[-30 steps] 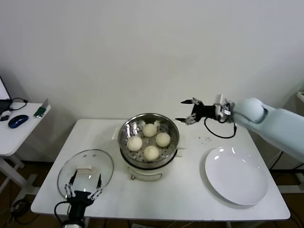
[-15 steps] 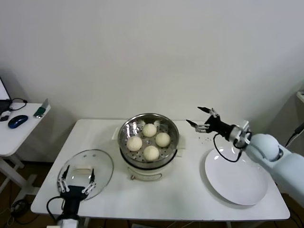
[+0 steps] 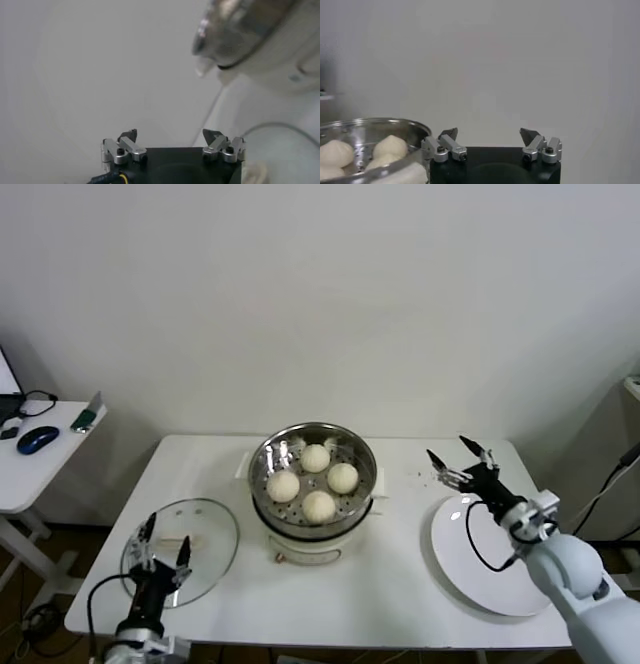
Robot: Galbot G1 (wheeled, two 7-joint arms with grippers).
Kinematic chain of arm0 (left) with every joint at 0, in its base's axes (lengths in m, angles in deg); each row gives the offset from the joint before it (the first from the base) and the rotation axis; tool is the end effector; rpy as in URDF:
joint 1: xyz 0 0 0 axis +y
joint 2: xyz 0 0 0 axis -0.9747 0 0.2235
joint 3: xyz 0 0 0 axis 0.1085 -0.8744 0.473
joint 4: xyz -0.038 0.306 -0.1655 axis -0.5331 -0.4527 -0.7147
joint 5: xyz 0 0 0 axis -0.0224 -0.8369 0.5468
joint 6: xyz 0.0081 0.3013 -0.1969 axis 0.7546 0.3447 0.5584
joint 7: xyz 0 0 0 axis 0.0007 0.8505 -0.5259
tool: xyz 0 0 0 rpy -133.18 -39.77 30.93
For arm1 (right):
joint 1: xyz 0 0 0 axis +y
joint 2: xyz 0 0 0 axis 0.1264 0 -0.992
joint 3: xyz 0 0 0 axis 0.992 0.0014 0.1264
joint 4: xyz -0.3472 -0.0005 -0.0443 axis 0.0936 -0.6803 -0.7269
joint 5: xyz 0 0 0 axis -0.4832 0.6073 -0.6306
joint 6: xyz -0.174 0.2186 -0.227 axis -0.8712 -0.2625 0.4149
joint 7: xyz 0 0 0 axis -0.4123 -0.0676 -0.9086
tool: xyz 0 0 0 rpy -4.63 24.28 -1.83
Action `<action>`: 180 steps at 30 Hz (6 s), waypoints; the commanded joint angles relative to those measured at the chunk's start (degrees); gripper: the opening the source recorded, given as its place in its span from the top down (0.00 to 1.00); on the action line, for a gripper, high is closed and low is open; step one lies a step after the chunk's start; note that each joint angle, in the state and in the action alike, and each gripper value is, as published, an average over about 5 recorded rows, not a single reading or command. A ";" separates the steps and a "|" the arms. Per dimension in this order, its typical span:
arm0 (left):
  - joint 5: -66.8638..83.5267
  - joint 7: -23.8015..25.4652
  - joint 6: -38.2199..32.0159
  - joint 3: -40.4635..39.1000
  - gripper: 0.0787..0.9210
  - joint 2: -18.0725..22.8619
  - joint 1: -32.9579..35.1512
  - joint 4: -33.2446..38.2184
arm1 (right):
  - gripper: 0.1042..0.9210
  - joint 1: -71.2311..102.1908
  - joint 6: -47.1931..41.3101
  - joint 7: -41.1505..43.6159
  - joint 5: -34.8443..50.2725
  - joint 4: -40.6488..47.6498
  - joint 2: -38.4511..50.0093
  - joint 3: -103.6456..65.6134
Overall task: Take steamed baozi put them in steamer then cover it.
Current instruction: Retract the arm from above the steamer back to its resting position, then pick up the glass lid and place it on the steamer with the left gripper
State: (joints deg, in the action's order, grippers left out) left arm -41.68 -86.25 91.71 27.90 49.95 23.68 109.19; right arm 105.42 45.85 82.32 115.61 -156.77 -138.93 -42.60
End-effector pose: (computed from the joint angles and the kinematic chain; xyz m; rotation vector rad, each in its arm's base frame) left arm 0.1519 0.0714 -0.3245 0.0362 -2.4397 -1.7689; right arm 0.3161 -0.1647 -0.2798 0.5249 -3.0259 0.0586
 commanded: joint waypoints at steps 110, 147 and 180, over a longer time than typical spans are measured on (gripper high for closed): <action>-20.40 21.35 41.39 -42.93 0.91 -12.02 -45.89 -4.06 | 0.12 -1.56 4.98 0.52 -17.10 15.72 -11.51 -1.96; -21.82 19.17 41.39 -46.76 0.91 0.80 -49.23 -20.72 | 0.12 0.33 6.96 2.47 -18.71 17.52 -13.48 -7.49; -22.68 18.48 40.33 -47.35 0.91 -0.21 -49.19 -22.25 | 0.12 -0.10 7.47 2.93 -19.87 18.33 -14.45 -7.52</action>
State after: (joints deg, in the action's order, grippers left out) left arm -63.50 -68.14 130.27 -19.35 49.95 -25.90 87.32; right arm 105.40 53.31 85.21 95.79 -138.48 -153.29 -50.09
